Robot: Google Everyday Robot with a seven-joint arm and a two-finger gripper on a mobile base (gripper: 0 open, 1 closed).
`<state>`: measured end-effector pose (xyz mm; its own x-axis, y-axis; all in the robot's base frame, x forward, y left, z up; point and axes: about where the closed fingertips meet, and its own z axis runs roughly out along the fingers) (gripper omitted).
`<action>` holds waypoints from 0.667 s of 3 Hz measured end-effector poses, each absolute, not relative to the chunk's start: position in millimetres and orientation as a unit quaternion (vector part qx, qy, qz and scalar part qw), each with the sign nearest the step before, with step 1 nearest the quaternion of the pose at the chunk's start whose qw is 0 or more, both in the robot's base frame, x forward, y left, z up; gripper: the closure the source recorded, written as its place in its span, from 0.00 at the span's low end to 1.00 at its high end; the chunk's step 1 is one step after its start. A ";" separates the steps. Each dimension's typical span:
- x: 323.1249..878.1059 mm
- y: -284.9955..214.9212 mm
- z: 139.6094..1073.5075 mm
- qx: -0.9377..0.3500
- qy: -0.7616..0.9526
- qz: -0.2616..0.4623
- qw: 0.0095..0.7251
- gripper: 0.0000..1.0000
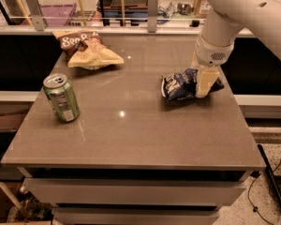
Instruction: Pick blue chip bag
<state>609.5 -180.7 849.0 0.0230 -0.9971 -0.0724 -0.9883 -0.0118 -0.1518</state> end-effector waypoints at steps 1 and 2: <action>610.9 -179.8 847.3 -0.711 0.698 -0.028 0.081 0.64; 612.1 -179.0 845.7 -0.711 0.698 -0.028 0.082 0.87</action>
Offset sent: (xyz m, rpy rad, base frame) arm 0.0013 0.0008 -0.0016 0.0013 -0.0021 0.0008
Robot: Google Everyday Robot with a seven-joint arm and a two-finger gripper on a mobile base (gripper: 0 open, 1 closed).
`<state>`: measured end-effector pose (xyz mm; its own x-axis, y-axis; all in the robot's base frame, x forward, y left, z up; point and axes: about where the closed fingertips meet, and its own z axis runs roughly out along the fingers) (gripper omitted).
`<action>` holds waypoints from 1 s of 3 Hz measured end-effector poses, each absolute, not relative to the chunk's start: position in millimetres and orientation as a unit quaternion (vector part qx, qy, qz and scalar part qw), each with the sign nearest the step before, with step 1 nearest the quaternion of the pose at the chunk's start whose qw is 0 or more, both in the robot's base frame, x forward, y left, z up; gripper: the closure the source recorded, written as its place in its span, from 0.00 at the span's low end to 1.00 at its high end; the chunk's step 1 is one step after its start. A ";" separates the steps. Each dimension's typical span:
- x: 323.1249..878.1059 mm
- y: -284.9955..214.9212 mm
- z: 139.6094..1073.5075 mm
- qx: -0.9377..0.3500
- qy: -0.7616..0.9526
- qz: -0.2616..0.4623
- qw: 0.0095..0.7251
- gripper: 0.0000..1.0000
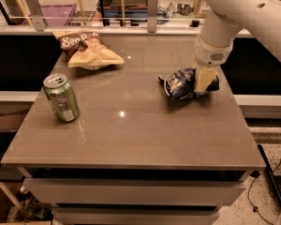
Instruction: Pick blue chip bag
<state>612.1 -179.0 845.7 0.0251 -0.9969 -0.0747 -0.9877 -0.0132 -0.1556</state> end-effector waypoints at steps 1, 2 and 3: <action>612.6 -178.6 845.9 -0.711 0.697 -0.028 0.082 1.00; 612.7 -178.6 846.8 -0.711 0.697 -0.028 0.083 1.00; 614.6 -175.8 862.4 -0.712 0.691 -0.024 0.122 1.00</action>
Offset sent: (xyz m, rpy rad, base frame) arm -0.0010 0.0008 0.0130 0.0944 -0.0175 0.0282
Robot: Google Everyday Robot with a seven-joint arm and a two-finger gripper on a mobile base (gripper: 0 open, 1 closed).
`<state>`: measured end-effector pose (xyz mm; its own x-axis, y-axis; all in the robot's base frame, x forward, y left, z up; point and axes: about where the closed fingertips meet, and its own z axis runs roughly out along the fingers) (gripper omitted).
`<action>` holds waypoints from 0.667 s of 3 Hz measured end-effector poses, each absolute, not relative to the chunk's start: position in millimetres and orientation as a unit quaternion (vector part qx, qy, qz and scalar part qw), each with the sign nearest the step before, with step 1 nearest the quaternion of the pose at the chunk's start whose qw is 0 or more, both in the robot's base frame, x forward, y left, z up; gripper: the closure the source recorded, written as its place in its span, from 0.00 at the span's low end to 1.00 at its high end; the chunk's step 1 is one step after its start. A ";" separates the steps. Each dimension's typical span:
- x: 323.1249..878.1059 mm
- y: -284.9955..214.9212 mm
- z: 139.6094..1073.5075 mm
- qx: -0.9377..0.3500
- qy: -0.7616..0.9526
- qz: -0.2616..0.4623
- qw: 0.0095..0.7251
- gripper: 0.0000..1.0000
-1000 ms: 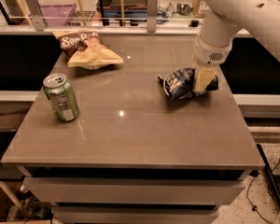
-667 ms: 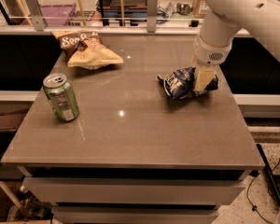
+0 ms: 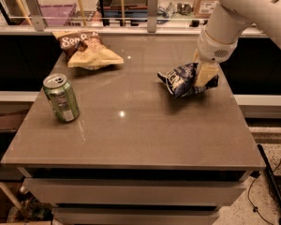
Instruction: Pick blue chip bag
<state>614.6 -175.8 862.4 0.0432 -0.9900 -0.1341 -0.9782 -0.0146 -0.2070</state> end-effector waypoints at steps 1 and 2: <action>613.9 -171.3 885.6 -0.711 0.684 -0.030 0.160 1.00; 612.4 -166.4 909.5 -0.709 0.680 -0.043 0.181 1.00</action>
Offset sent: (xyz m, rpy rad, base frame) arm -0.0056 0.0131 0.0817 0.0712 -0.1776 0.0096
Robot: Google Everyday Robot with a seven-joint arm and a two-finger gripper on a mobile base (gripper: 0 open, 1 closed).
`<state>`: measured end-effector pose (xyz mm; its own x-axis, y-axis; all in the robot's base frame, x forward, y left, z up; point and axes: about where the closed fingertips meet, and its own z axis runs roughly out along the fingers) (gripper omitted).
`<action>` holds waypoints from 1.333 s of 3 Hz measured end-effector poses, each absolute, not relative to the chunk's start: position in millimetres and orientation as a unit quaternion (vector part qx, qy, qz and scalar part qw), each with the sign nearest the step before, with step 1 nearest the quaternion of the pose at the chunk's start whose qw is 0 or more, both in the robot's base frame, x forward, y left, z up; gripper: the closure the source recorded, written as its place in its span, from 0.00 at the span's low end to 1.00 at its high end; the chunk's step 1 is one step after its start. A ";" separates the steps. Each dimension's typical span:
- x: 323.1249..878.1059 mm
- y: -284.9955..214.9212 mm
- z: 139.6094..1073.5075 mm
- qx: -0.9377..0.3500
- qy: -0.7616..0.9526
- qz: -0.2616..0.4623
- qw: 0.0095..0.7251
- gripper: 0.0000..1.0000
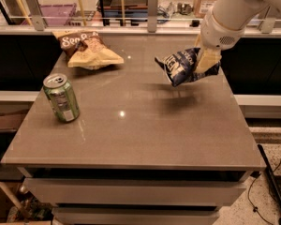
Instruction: Pick blue chip bag
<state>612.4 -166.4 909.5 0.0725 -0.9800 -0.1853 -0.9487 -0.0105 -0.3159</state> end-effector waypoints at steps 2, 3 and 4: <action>612.1 -150.2 971.2 -0.714 0.660 -0.091 0.216 1.00; 608.0 -143.9 998.0 -0.713 0.652 -0.115 0.231 1.00; 608.0 -143.8 997.9 -0.713 0.652 -0.115 0.231 1.00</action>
Offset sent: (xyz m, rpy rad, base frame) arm -0.0033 0.0261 0.1038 -0.0412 -0.2011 0.0303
